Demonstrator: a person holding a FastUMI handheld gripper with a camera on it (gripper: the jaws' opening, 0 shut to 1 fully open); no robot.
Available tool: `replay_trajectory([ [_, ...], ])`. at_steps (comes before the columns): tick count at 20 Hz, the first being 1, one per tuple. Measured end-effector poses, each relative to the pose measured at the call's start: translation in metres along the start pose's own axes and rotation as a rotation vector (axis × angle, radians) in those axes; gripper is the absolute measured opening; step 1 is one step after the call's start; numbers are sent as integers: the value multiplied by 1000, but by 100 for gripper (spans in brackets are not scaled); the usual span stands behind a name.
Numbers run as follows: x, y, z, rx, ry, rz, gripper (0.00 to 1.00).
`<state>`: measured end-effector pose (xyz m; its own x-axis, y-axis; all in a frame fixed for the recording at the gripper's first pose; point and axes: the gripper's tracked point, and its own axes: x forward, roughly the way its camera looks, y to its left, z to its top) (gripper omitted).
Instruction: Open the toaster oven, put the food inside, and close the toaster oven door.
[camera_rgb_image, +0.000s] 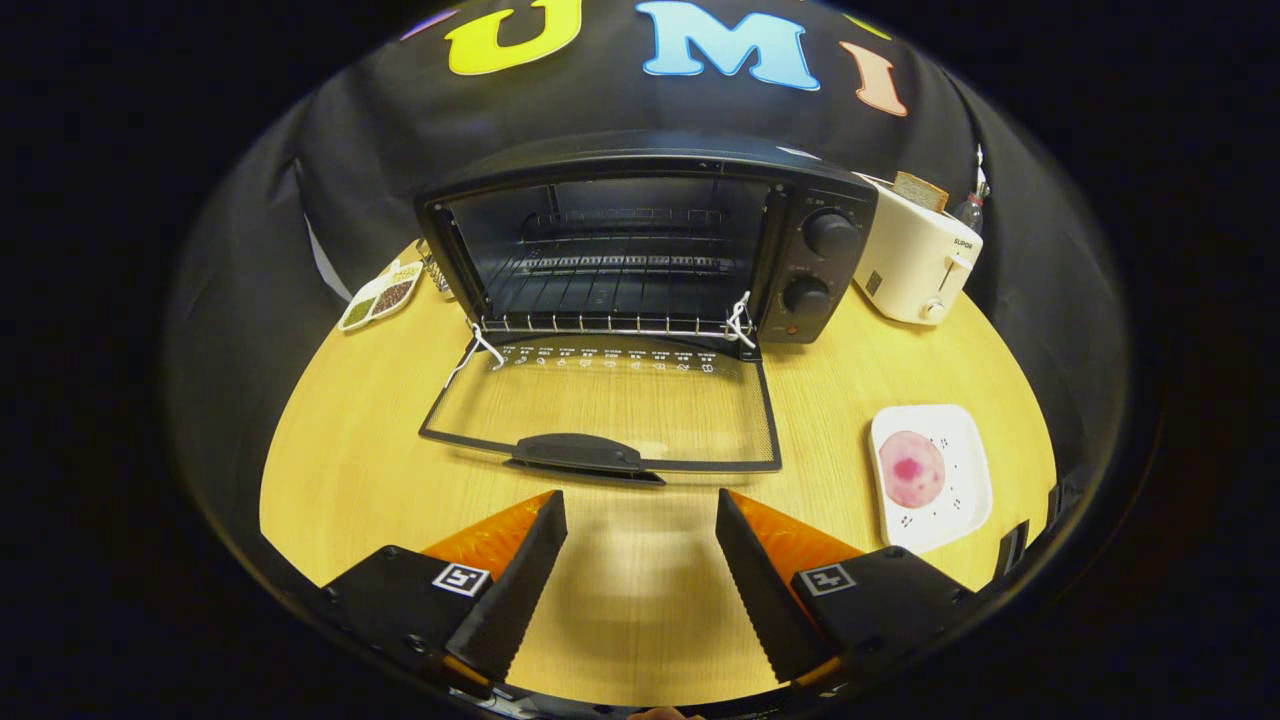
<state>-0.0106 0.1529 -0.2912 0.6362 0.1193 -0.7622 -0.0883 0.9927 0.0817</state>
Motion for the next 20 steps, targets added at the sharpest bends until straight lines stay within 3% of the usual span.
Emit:
replay_trajectory([
  [7, -57, -77, -9, -87, -15, 13, 97],
  [11, -79, -148, -6, -73, -18, -48, 96],
  [16, -81, -229, -8, 52, 15, -107, 97],
  [20, -63, -283, -12, 54, 73, -132, 97],
])
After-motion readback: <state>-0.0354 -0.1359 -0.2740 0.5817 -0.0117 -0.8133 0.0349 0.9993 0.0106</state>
